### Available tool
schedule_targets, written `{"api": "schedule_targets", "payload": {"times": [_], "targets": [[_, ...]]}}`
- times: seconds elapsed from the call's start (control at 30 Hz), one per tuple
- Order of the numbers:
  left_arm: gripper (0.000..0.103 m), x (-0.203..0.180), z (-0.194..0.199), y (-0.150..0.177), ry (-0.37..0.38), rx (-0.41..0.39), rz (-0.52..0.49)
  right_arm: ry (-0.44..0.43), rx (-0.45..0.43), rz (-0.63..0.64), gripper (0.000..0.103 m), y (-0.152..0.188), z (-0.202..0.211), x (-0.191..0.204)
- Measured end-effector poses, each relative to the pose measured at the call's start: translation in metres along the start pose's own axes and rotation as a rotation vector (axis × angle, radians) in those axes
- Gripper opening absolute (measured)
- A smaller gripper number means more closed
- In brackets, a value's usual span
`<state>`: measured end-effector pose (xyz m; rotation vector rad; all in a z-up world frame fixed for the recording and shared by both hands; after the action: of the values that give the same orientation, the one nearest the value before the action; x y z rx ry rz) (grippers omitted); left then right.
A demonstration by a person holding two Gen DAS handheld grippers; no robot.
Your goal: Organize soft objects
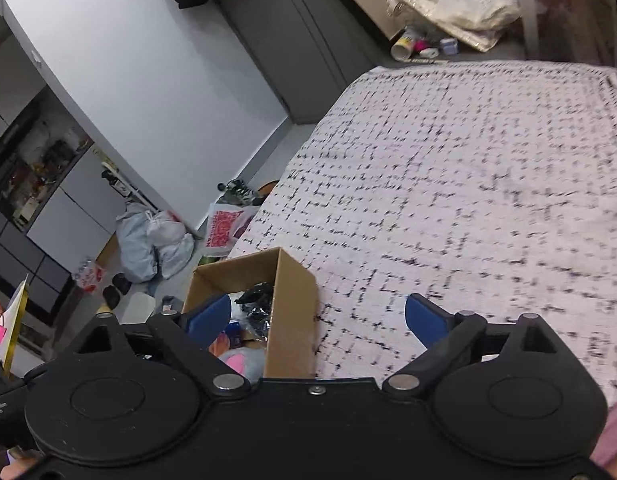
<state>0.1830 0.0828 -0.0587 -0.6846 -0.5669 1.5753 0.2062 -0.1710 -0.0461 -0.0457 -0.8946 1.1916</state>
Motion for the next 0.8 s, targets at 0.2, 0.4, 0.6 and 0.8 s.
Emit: {"api": "schedule_targets", "payload": {"times": [0.2,0.4,0.6,0.8], "targets": [[0.097,-0.014,0.026,-0.001,-0.006,-0.008,-0.033,0.001,-0.013,0.022,0.103,-0.008,0.040,-0.001],[0.098,-0.027,0.051,-0.006,-0.005,-0.001,-0.096,0.026,-0.039,0.026,0.103,-0.009,0.078,-0.007],[0.101,-0.039,0.080,-0.004,-0.007,-0.031,-0.127,0.028,-0.032,0.078,0.103,0.009,0.101,-0.010],[0.101,-0.046,0.102,0.004,-0.011,-0.037,-0.146,0.022,-0.034,0.110,0.103,0.024,0.123,-0.008]]}}
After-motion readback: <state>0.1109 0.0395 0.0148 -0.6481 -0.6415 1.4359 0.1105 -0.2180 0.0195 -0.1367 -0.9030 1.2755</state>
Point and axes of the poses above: each gripper's, at about its wrist camera, not at the fingertips, and z roughly against the way its jaws point, x to its left, y to its underside, the point moved 2 cm from there along -z, roughly the way its jaws point, and after that the axes turned 13 degrees about -z, right-handed, at the moved point
